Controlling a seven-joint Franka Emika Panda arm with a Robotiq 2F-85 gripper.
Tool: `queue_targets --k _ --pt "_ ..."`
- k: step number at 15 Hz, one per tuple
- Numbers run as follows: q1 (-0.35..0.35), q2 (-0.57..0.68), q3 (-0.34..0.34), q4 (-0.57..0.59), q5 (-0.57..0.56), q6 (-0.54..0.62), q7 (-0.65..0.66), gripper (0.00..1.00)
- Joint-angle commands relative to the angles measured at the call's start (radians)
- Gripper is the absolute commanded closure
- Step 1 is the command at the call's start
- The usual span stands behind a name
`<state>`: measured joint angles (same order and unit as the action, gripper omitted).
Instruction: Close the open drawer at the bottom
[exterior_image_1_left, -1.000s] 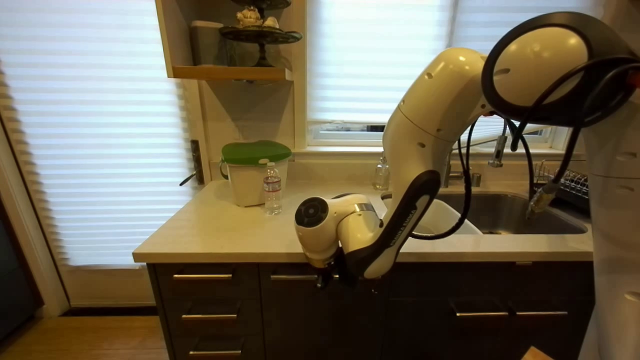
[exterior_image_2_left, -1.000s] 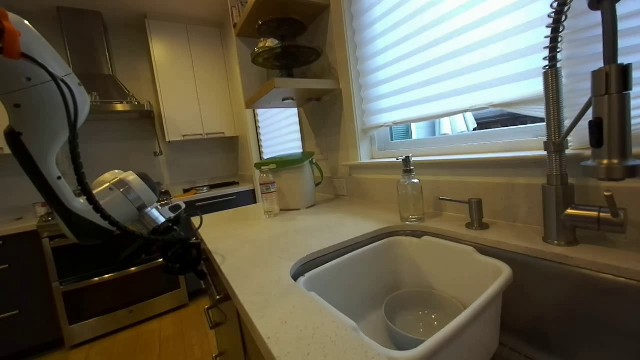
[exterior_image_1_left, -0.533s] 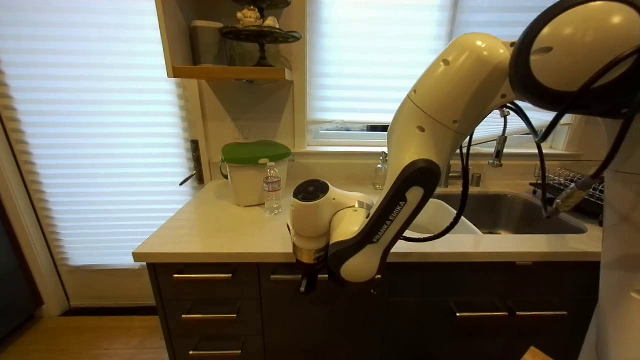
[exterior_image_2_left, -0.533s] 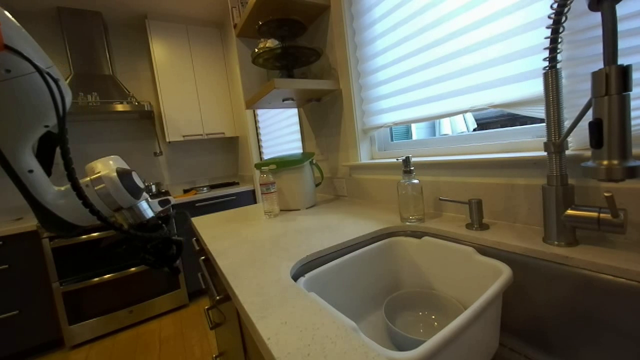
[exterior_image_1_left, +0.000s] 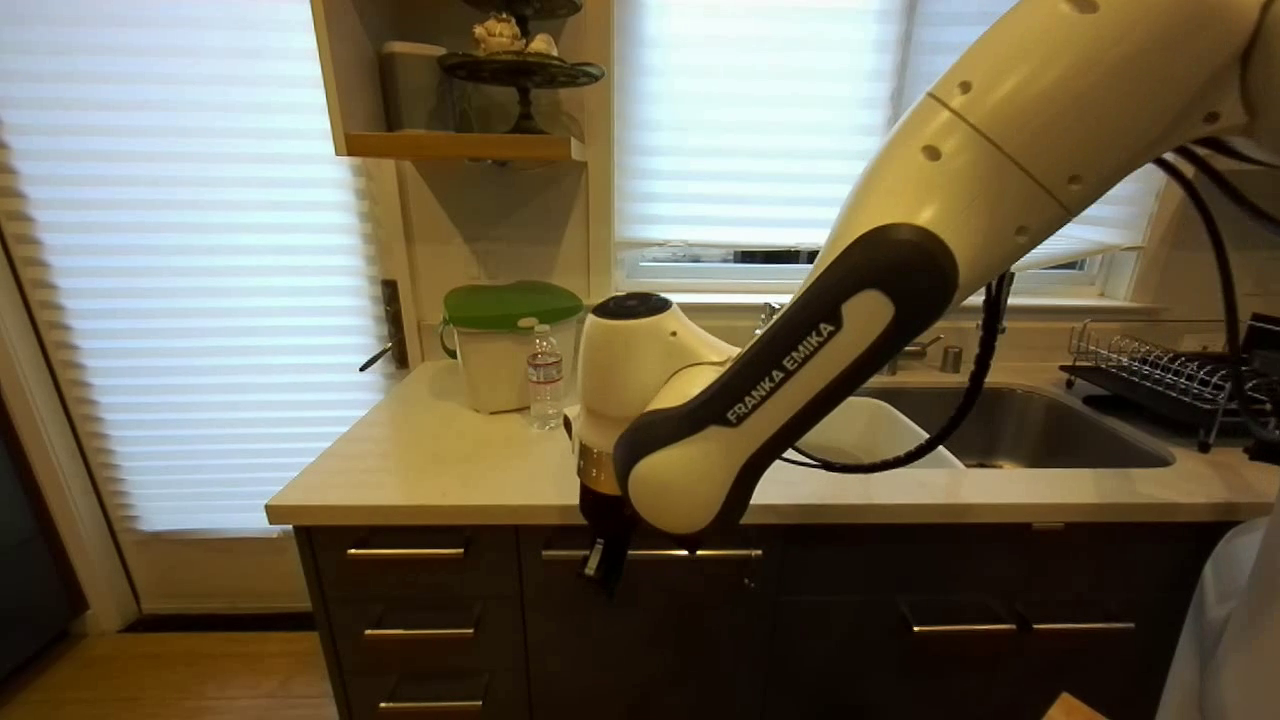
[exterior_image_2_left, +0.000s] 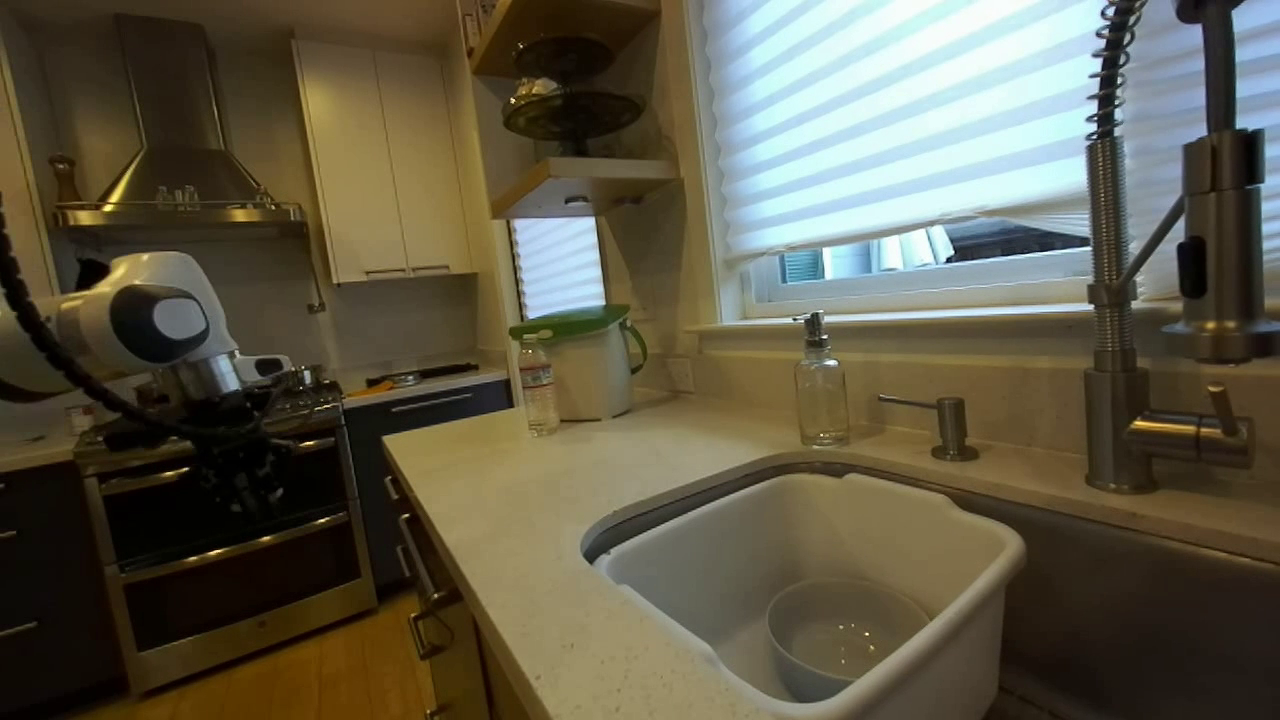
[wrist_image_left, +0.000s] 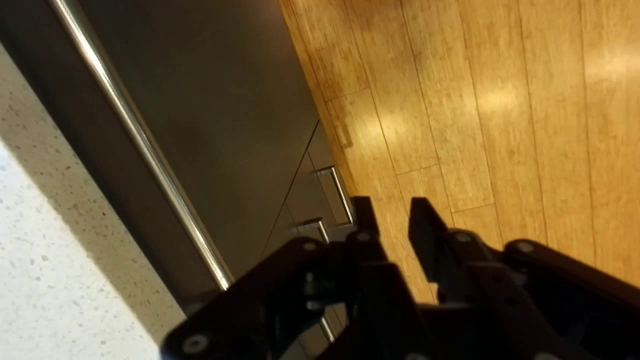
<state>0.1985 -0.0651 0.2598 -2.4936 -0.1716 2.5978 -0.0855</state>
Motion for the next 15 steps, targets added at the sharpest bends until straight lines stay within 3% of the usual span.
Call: queue_targets --k 1,3,7,11,12,15 --pt "0.027 -0.181 -0.024 -0.072 0.120 -0.084 -0.044 0.44" --pt "0.021 -0.256 -0.036 -0.085 0.121 -0.140 -0.005 0.29" --pt "0.028 -0.391 -0.099 -0.116 0.233 -0.281 -0.001 0.00" --pt "0.033 -0.476 -0.105 -0.147 0.269 -0.343 0.047 0.00" --pt "0.018 -0.412 -0.105 -0.095 0.232 -0.336 0.025 0.00" --pt "0.020 -0.424 -0.104 -0.097 0.232 -0.336 0.026 0.00"
